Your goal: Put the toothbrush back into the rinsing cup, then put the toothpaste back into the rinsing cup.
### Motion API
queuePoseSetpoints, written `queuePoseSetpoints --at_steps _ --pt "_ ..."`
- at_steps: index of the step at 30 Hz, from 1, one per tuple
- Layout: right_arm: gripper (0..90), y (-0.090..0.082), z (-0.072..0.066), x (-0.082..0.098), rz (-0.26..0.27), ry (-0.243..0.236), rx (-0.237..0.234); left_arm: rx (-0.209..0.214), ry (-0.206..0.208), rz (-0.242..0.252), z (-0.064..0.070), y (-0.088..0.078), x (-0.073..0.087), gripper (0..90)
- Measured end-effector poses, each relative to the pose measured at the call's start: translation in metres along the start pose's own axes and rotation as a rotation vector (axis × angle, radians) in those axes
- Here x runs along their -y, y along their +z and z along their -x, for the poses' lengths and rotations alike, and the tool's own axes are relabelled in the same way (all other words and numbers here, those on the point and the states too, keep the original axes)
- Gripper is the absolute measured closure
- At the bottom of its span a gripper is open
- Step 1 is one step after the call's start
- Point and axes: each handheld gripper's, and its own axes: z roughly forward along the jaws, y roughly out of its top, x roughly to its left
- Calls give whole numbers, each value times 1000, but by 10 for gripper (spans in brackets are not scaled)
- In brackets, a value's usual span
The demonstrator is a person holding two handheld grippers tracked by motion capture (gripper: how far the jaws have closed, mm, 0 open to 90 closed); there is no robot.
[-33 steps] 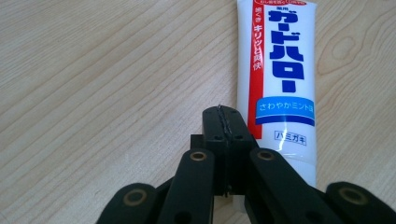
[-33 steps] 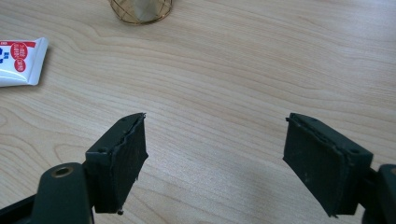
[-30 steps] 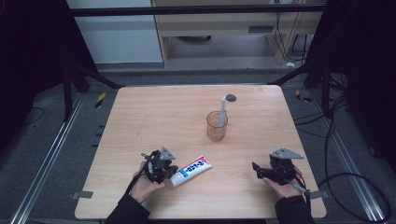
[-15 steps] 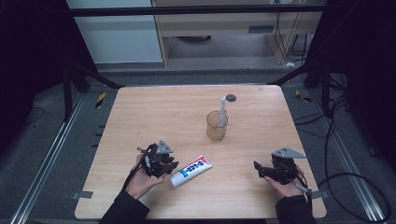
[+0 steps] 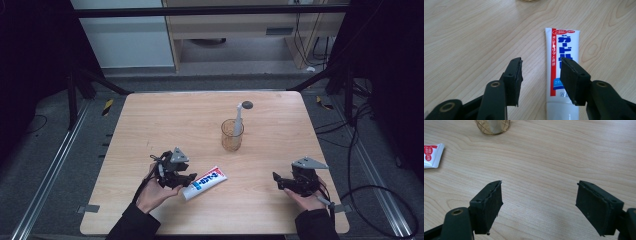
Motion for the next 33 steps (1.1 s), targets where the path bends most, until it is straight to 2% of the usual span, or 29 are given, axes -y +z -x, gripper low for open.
queuePoseSetpoints --at_steps 9,16,18,22,28,33 --pt "211 0 2 -1 3 4 6 26 43 -29 9 6 -13 451" --pt "211 1 2 0 0 -8 3 34 56 -47 13 9 -21 443" --pt "211 1 3 0 -5 2 2 40 61 -53 14 10 -24 441" --pt "211 1 5 1 -9 -1 8 50 85 -77 17 15 -31 438" --pt "210 2 6 1 -17 -9 18 60 94 -111 19 24 -35 437" --pt "210 2 6 0 -16 -10 19 66 116 -148 22 32 -37 436"
